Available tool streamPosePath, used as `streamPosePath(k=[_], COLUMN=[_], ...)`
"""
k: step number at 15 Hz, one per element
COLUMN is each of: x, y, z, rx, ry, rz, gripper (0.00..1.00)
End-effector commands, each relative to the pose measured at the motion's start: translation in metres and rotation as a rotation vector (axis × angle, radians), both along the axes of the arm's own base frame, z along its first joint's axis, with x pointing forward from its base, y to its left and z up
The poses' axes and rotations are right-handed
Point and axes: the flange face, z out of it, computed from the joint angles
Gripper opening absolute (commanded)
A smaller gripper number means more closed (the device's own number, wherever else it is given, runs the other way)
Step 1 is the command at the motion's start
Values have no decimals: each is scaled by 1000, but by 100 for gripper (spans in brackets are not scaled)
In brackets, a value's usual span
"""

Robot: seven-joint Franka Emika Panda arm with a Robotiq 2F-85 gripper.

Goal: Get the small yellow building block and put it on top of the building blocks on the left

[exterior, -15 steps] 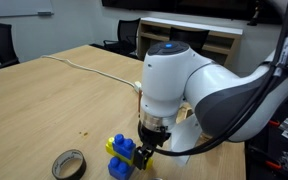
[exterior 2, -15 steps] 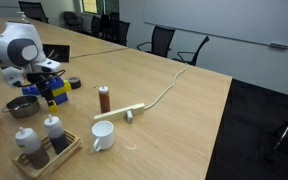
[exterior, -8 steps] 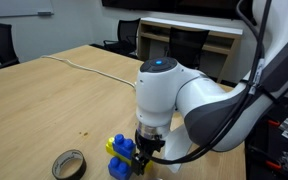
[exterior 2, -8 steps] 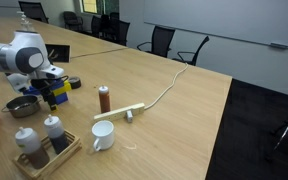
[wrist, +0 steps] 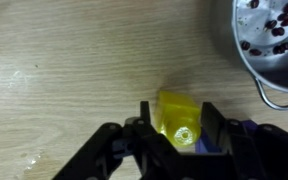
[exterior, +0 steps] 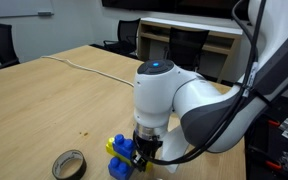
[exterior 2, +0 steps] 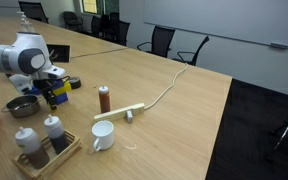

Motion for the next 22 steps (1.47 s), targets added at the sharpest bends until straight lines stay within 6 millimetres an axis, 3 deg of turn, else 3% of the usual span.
streamPosePath(k=[1, 4, 12, 19, 22], x=[3, 4, -8, -37, -63], y=[2, 5, 2, 0, 9], z=[2, 6, 39, 98, 111], rx=[12, 22, 2, 12, 65], ry=[-1, 4, 68, 74, 58], rz=[14, 22, 100, 315, 436], gripper=[26, 10, 10, 10, 10])
